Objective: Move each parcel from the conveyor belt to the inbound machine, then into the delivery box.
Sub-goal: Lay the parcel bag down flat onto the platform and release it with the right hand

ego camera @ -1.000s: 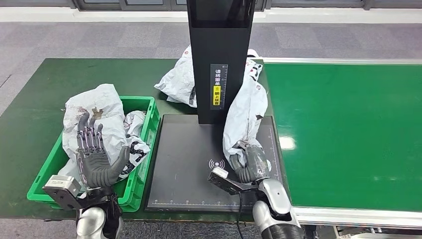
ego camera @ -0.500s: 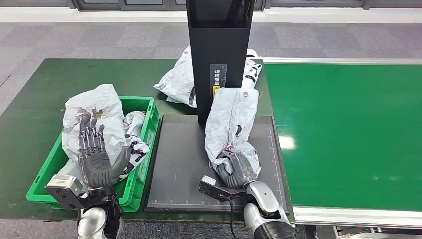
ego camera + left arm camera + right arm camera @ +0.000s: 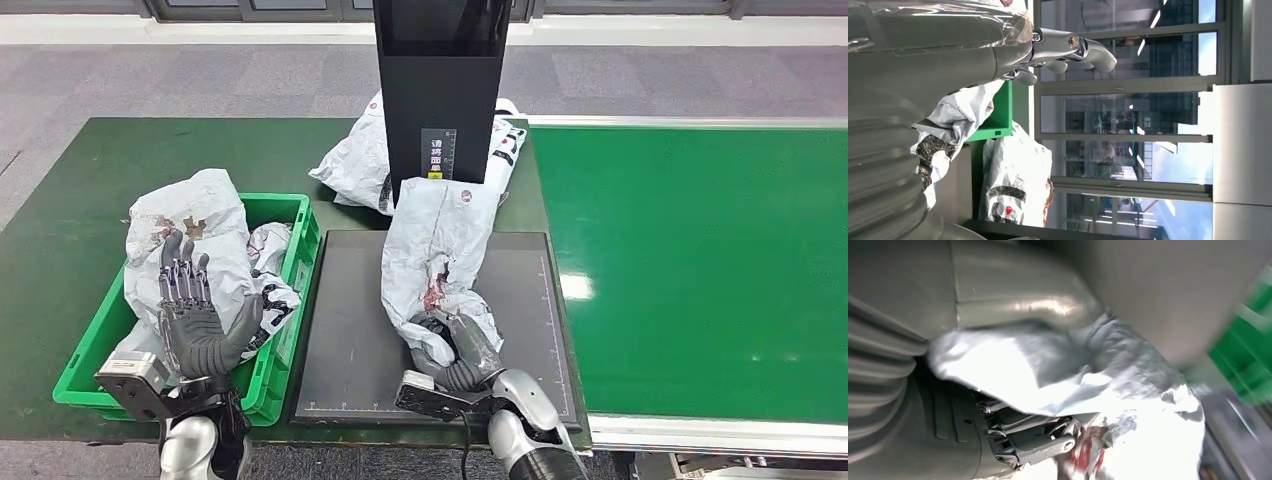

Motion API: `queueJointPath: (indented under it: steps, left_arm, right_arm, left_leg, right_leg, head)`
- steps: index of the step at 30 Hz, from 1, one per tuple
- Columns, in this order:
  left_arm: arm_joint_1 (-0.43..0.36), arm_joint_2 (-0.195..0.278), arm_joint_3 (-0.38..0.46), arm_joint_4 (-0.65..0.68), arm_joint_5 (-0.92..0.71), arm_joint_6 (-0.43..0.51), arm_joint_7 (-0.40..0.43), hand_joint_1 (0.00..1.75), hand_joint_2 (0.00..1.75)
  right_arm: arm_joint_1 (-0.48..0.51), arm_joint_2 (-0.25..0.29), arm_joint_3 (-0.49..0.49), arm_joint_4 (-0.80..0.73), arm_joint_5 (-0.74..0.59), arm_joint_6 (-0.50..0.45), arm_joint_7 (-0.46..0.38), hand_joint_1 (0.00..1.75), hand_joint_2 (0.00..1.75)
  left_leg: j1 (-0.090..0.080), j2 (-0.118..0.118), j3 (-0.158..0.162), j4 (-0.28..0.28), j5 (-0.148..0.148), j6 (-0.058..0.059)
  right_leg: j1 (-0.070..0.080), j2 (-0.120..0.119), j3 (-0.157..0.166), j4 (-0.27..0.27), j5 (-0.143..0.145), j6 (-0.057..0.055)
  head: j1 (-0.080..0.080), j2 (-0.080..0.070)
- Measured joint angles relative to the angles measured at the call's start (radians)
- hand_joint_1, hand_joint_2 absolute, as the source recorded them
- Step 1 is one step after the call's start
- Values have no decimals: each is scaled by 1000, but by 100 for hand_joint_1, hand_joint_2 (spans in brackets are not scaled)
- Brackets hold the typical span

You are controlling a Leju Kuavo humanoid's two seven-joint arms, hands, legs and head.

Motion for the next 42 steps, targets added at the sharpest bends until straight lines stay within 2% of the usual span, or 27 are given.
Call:
queueJointPath:
  steps: [5,9,12,15,18,22,26,32,42]
  left_arm:
    - [0,0,0,3,-3,14,-6,0,175]
    - [0,0,0,3,-9,31,-10,0,175]
    - [0,0,0,4,-11,39,-12,0,175]
    - [-2,0,0,12,-6,32,-7,0,175]
    - [-4,0,-1,29,-5,27,-6,0,175]
    - [-7,0,-4,41,-25,44,-12,0,175]
    - [-13,2,-33,39,-108,106,-14,0,175]
    - [-19,4,-70,34,-132,122,-15,0,175]
    - [-20,5,-79,33,-132,122,-15,0,175]
  right_arm:
    - [20,-7,-7,-117,-94,-72,-52,0,175]
    - [41,-7,-47,-224,-304,-47,-147,0,175]
    - [65,-8,-73,-304,-409,-42,-207,0,175]
    - [100,-21,-78,-409,-453,-133,-228,0,175]
    - [135,-39,-78,-504,-431,-242,-233,0,175]
    - [171,-51,-78,-593,-379,-319,-233,0,175]
    - [197,-39,-112,-706,-223,-426,-233,0,175]
    - [214,-13,-162,-802,-174,-442,-230,0,175]
    - [222,-3,-183,-841,-172,-442,-230,0,175]
  left_leg:
    - [0,0,0,0,0,0]
    - [0,0,0,0,0,0]
    - [0,0,0,0,0,0]
    - [0,0,0,0,0,0]
    - [0,1,0,0,-1,0]
    - [0,1,0,0,-1,0]
    - [0,1,0,0,-1,0]
    - [0,1,0,0,-1,0]
    - [0,1,1,0,-1,-1]
  right_leg:
    - [0,0,0,0,0,0]
    - [0,0,0,0,0,0]
    - [0,0,0,0,0,0]
    - [0,0,0,0,0,0]
    - [0,1,-1,0,0,0]
    - [0,2,-1,0,0,0]
    - [0,2,-1,0,0,0]
    - [0,2,-1,0,0,0]
    - [0,2,-1,0,0,0]
  head:
    - [0,0]
    - [0,0]
    - [0,0]
    - [0,0]
    - [0,0]
    - [0,0]
    - [0,0]
    - [0,0]
    - [0,0]
